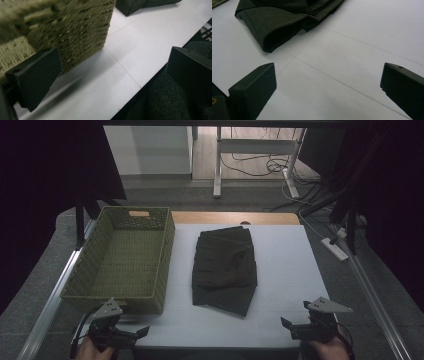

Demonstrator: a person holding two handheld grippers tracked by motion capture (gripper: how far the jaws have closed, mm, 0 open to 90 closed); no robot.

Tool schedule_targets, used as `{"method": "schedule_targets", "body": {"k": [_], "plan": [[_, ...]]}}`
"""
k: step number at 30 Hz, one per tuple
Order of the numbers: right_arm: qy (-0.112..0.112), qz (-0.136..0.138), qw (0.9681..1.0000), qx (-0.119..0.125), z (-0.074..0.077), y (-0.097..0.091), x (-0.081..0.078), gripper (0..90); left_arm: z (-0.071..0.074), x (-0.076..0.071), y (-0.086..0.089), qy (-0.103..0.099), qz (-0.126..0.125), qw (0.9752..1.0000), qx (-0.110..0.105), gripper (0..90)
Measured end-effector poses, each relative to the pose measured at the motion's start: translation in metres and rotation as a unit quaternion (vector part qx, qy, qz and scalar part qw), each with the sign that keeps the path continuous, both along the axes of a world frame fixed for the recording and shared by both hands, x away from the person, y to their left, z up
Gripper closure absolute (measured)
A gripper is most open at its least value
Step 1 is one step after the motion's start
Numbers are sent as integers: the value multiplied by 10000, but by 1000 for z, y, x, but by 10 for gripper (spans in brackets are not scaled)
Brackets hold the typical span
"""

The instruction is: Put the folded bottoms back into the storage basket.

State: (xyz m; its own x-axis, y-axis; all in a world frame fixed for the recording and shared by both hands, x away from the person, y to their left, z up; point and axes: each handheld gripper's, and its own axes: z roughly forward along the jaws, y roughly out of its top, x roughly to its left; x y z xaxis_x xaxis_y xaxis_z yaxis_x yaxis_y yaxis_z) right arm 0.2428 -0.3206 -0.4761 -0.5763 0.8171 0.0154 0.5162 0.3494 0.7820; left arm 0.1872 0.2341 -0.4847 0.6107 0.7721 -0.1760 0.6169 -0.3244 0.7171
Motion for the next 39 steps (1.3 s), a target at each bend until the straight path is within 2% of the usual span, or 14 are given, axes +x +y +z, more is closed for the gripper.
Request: {"method": "schedule_targets", "body": {"k": [8, 15, 23, 30, 35, 39], "plan": [[0, -6, 10000, 2, 0, 0, 0, 10, -1, 4, -15, -27, -238, 9997, 35, 3], [21, -5, 10000, -8, 0, 0, 0, 10, -2, 7, -24, -127, -417, 9990, -63, 7], [32, 12, 10000, -17, 0, 0, 0, 10, -6, 12, -36, -63, -657, 9978, -33, 8], [35, 37, 10000, -34, -1, 1, 1, 10, -9, 17, -51, -12, -976, 9952, -108, 13], [38, 46, 10000, -35, -1, 1, 1, 10, -10, 22, -62, 35, -1112, 9932, -340, 17], [43, 56, 10000, -52, -1, 1, 1, 10, -11, 26, -71, 81, -1203, 9923, -296, 16]]}}
